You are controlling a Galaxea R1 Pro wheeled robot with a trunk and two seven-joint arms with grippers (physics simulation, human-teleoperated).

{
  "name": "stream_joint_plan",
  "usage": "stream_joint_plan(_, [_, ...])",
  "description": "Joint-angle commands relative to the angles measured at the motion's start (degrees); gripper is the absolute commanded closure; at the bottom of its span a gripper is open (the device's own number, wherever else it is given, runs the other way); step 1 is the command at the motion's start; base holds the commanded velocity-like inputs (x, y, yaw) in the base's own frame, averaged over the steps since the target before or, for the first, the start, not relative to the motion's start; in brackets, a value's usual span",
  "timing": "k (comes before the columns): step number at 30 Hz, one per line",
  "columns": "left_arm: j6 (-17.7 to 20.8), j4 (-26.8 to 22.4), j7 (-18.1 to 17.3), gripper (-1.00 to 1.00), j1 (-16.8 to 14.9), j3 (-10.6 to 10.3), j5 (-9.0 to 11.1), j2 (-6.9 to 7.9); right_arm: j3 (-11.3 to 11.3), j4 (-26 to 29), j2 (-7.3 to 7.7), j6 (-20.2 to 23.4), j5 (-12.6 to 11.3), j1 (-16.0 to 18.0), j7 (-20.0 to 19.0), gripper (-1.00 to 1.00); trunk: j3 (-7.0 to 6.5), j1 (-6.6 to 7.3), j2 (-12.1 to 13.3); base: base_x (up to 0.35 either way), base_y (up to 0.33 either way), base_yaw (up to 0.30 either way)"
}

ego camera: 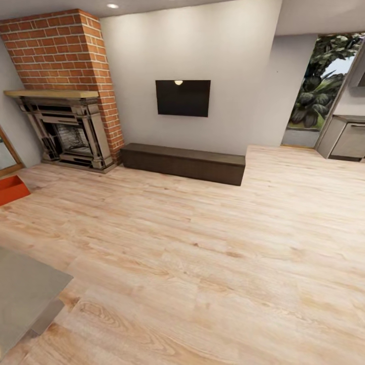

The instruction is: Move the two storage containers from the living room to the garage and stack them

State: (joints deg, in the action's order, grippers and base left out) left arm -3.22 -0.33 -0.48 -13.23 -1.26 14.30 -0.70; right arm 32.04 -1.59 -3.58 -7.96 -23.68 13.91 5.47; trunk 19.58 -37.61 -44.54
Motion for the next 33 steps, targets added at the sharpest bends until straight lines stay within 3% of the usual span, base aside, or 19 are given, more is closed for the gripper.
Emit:
stream_joint_plan(1, [-0.2,0.07,-0.05,-1.0,-0.04,-0.16,0.42,-0.01,0.48,-0.17,-0.04,-0.3,-0.49,0.06,0.07,-1.0,0.06,-0.04,-0.05,0.322,0.0,0.0])
stream_joint_plan(33, [-0.25,0.07,-0.05,-1.0,-0.04,-0.15,0.47,0.04,0.48,-0.17,-0.2,-0.3,-0.49,0.06,0.07,-1.0,0.06,-0.04,-0.05,0.322,0.0,0.0])
